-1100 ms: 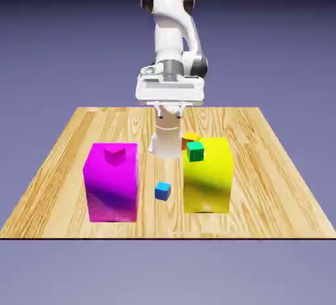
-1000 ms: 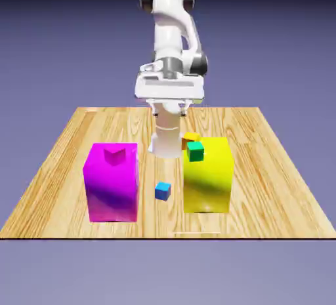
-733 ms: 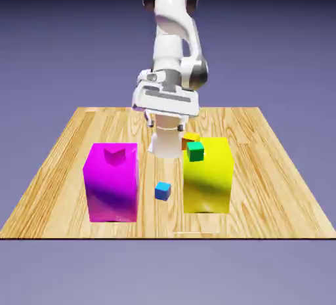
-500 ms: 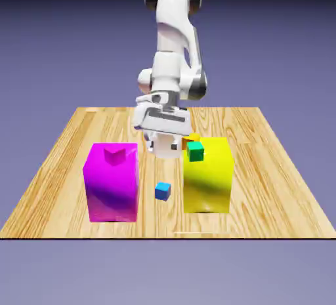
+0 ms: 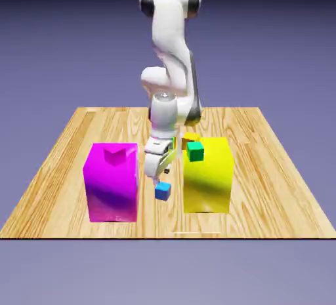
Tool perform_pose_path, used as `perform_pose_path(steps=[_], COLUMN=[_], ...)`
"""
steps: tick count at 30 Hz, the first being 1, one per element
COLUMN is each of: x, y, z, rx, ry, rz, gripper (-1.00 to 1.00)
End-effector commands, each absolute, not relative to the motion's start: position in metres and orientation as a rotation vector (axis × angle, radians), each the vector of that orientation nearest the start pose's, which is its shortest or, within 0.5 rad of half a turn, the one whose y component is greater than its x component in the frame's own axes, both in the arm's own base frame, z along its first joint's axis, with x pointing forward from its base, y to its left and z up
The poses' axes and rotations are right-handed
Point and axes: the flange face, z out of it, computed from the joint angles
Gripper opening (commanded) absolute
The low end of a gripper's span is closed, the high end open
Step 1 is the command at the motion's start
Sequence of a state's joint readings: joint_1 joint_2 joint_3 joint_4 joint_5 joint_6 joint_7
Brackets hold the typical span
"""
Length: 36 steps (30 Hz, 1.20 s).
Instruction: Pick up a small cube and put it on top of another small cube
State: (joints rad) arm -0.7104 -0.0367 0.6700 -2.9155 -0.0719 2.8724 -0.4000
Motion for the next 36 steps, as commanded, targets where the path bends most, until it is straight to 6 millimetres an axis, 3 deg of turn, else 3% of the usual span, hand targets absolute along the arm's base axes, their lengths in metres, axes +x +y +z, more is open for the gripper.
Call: perform_pose_path(steps=[1, 11, 21, 22, 36], x=[0.336, 0.346, 0.335, 0.335, 0.345], y=[-0.013, -0.01, -0.015, -0.015, -0.01], z=[0.192, 0.163, 0.122, 0.122, 0.176], rx=[-3.106, -3.107, -3.106, -3.106, -3.107], ry=[-0.676, -0.667, -0.676, -0.676, -0.669], rz=[0.038, 0.012, 0.038, 0.038, 0.016], gripper=[0.0, 0.0, 0.0, -1.0, -1.0])
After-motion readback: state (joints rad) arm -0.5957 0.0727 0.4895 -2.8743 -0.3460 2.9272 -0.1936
